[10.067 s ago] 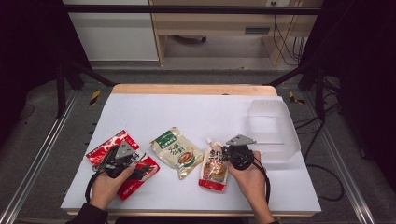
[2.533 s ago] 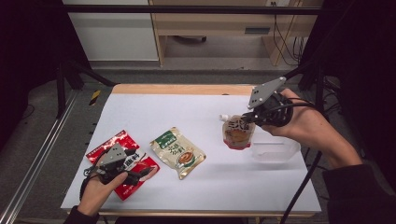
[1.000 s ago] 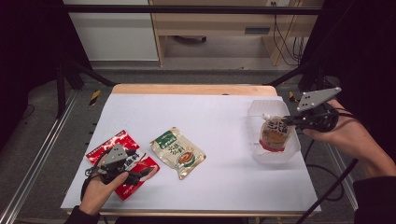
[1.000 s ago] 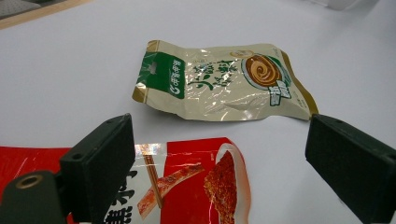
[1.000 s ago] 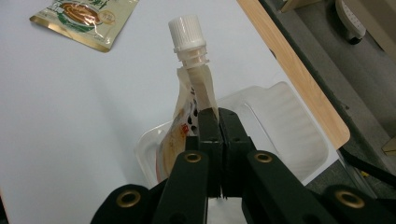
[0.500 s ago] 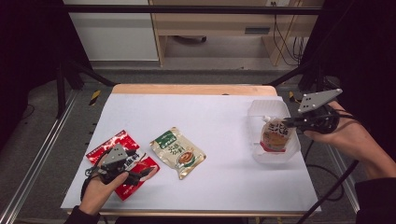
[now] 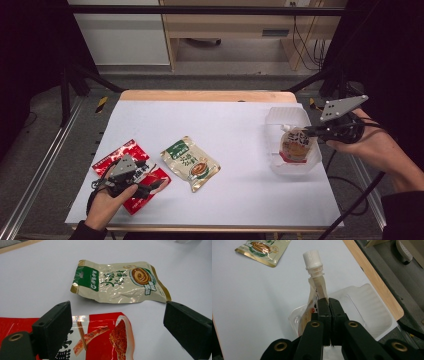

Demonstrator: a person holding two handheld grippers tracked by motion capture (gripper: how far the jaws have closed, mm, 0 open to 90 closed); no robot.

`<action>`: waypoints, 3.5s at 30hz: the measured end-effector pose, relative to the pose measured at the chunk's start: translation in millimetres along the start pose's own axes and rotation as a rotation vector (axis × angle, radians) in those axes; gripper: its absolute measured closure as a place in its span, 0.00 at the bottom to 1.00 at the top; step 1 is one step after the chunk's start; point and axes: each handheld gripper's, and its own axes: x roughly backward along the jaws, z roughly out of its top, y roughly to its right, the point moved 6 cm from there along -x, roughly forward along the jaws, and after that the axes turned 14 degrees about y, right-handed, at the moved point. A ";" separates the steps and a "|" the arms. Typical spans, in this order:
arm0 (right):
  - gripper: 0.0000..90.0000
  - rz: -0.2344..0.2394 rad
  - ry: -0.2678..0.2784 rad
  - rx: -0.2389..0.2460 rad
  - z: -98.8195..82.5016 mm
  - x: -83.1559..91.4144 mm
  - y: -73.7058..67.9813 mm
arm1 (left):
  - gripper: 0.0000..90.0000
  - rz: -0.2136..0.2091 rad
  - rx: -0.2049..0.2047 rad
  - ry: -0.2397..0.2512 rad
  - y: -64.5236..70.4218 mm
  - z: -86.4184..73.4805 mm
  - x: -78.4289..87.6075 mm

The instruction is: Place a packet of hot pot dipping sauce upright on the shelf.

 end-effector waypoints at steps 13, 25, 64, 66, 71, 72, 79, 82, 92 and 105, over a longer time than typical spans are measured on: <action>0.99 0.018 0.005 0.010 3.0 0.2 -4.7 | 0.09 0.000 -0.001 -0.006 -0.3 -0.7 -0.1; 0.99 0.036 -0.003 0.008 -0.2 -0.6 -7.9 | 0.09 0.000 -0.006 -0.013 -0.1 -1.6 -0.6; 0.99 0.080 -0.023 -0.065 -43.4 -30.2 -13.7 | 0.09 -0.006 -0.007 -0.022 1.7 -2.9 -1.8; 0.99 0.080 -0.025 -0.066 -44.5 -31.0 -14.1 | 0.09 -0.004 -0.007 -0.021 1.7 -3.1 -2.0; 0.97 0.071 -0.045 -0.058 -46.8 -32.6 -13.9 | 0.09 -0.005 -0.007 -0.022 2.1 -3.1 -2.1; 0.95 0.067 -0.046 -0.065 -46.8 -32.3 -13.6 | 0.09 -0.005 -0.007 -0.022 2.2 -3.2 -2.2; 0.80 0.053 -0.041 -0.088 -46.4 -27.1 -12.4 | 0.09 -0.009 -0.011 -0.028 2.8 -3.5 -2.3; 0.76 0.040 -0.042 -0.074 -45.0 -24.9 -11.4 | 0.09 -0.006 -0.010 -0.024 2.6 -3.3 -2.3; 0.51 0.004 -0.007 -0.029 -34.5 -22.4 -12.5 | 0.09 -0.006 -0.010 -0.024 2.3 -3.4 -2.1; 0.26 -0.011 0.033 0.076 -1.9 -18.0 -34.3 | 0.09 -0.006 -0.011 -0.024 2.4 -3.4 -2.1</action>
